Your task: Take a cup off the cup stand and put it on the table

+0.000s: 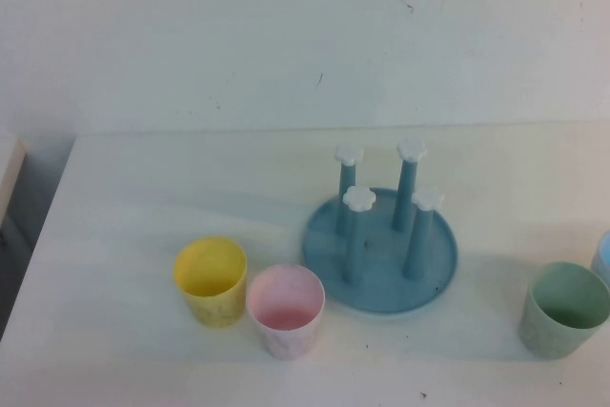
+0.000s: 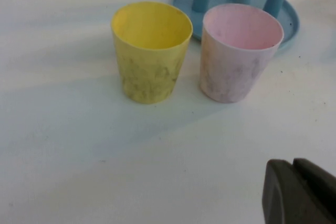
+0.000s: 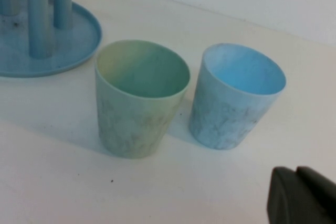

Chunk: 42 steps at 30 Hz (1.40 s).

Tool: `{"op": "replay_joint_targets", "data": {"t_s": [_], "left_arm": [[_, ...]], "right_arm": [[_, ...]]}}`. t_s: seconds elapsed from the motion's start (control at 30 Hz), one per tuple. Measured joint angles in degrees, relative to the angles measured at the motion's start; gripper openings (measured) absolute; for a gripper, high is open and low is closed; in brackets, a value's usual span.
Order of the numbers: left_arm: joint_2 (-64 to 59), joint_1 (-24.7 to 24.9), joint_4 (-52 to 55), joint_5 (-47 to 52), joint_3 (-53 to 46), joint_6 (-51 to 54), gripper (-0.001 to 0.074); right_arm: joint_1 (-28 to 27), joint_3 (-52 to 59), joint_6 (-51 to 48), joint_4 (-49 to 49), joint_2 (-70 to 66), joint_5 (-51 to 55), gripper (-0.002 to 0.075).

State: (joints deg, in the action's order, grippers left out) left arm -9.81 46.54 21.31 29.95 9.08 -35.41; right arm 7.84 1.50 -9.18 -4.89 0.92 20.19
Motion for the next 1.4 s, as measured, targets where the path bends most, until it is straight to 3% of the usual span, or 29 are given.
{"op": "replay_joint_targets", "data": {"t_s": [0.2,0.4,0.57,0.7,0.83,1.1,1.4], "left_arm": [[5.25,-10.84,-8.47,-5.28,-5.59,11.44,-0.0002],[10.02,-29.08,-22.34,-14.82,-10.57,24.90,-0.0002],[10.31,-42.14,-26.26,-17.31,-10.57,27.64,-0.0002],[10.31,-48.96,-26.26,-15.65,-10.57,27.87,-0.0002],[10.31,-51.17,-26.26,-12.10,-10.57,29.87,-0.0002],[10.31,-50.29,-29.39,-11.43,-10.57,39.27,-0.0002],[10.31,-50.29,-29.09,-11.31,-10.47,39.87,-0.0002]], "right_arm": [[0.00,0.00,0.00,0.00,0.00,0.03,-0.0001],[0.00,0.00,0.00,0.00,0.00,0.12,-0.0001],[0.00,0.00,0.00,0.00,0.00,0.12,-0.0001],[0.00,0.00,0.00,0.00,0.00,0.12,-0.0001],[0.00,0.00,0.00,0.00,0.00,0.12,-0.0001],[0.00,0.00,0.00,0.00,0.00,0.12,-0.0001],[0.00,0.00,0.00,0.00,0.00,0.12,-0.0001]]}}
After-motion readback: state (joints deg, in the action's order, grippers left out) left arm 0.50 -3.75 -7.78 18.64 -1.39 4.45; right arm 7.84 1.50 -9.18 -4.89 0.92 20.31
